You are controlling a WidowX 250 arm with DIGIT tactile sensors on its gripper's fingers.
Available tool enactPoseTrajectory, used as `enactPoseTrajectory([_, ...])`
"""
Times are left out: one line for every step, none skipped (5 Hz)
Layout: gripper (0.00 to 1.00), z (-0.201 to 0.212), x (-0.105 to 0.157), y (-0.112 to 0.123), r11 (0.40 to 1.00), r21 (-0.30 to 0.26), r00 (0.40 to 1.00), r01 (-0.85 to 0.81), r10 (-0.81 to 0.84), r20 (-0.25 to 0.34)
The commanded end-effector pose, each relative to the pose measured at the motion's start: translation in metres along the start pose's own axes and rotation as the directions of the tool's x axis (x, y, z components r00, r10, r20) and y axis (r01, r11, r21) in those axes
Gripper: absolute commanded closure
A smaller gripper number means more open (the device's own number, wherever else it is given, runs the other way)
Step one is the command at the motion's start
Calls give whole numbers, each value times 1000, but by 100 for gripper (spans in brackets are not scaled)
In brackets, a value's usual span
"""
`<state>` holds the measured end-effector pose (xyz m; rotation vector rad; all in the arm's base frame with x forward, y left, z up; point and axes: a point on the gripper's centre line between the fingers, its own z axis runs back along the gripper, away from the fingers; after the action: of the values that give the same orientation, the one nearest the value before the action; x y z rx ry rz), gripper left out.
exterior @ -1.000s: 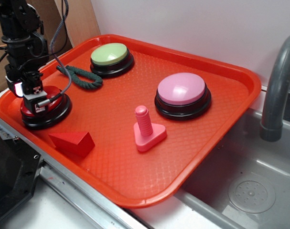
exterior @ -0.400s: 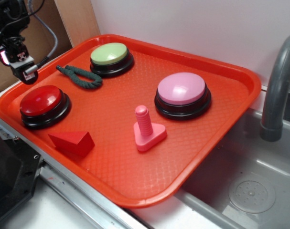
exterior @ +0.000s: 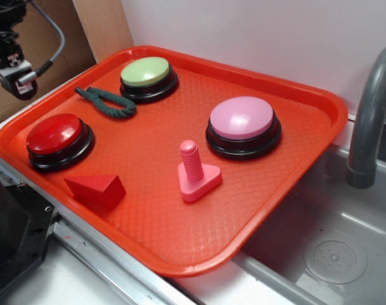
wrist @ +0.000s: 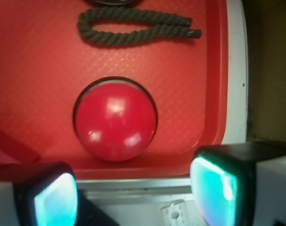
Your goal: Push the red button.
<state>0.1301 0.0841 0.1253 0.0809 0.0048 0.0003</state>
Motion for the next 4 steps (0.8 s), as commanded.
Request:
enactPoseTrajectory([0,24,-1,7,999,0,995,-53,53,83])
enactPoseTrajectory([0,29,-3,9,998,-29,996,-56,58,72])
enactPoseTrajectory([0,35,-4,9,998,-21,995,-61,63,78])
enactPoseTrajectory([0,43,-6,9,997,-20,994,-71,72,88])
